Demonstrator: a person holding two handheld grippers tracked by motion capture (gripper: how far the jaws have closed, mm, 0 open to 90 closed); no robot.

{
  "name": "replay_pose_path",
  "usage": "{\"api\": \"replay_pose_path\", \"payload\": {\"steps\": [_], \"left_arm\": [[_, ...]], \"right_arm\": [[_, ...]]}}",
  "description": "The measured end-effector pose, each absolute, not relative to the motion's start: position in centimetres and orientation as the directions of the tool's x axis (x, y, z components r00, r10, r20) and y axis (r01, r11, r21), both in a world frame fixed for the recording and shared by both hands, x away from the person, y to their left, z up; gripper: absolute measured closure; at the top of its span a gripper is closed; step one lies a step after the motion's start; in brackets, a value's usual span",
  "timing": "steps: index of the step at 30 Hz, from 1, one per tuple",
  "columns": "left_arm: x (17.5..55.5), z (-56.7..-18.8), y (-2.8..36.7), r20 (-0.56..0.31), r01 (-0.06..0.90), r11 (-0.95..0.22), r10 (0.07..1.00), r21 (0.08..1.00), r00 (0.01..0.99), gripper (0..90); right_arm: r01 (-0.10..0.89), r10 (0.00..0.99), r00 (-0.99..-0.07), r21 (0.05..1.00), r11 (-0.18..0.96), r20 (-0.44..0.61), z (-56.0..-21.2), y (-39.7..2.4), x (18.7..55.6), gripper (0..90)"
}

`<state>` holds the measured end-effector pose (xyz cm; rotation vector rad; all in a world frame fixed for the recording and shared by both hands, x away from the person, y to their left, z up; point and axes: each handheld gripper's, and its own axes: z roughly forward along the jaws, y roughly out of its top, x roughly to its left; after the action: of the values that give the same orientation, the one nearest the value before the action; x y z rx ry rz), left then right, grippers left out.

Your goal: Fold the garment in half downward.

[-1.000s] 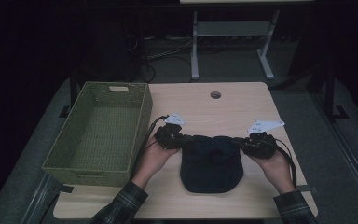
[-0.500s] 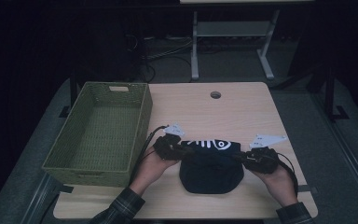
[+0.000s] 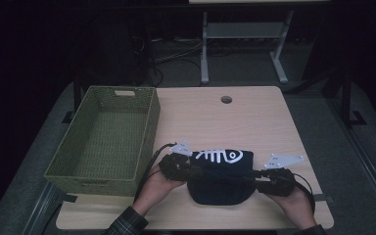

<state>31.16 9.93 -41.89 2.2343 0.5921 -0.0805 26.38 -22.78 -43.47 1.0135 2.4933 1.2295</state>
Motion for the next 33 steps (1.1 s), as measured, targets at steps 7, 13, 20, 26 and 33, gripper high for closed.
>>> {"api": "replay_pose_path", "payload": {"steps": [7,13,20,26,33], "left_arm": [[30.1,-42.1,10.5,-0.265,0.446,-0.556,0.378,0.701,0.887,62.1],[29.1,-42.2,11.2,-0.282,0.454,-0.553,0.371,0.698,0.885,59.5],[27.8,-42.8,11.8,-0.29,0.462,-0.559,0.372,0.688,0.882,59.6],[27.7,-42.2,12.6,-0.288,0.465,-0.542,0.381,0.7,0.879,64.1],[29.3,-40.6,12.9,-0.267,0.465,-0.504,0.416,0.728,0.869,87.8]], "right_arm": [[0.502,0.637,-0.757,0.753,0.425,0.145,-43.6,-22.8,25.4,60.7],[0.504,0.624,-0.765,0.752,0.425,0.16,-43.7,-23.1,24.0,57.1],[0.506,0.619,-0.768,0.746,0.433,0.161,-43.8,-23.5,22.7,56.4],[0.501,0.622,-0.765,0.762,0.41,0.168,-43.3,-24.2,22.0,62.1],[0.493,0.647,-0.747,0.778,0.389,0.15,-42.0,-24.9,23.5,84.7]]}}
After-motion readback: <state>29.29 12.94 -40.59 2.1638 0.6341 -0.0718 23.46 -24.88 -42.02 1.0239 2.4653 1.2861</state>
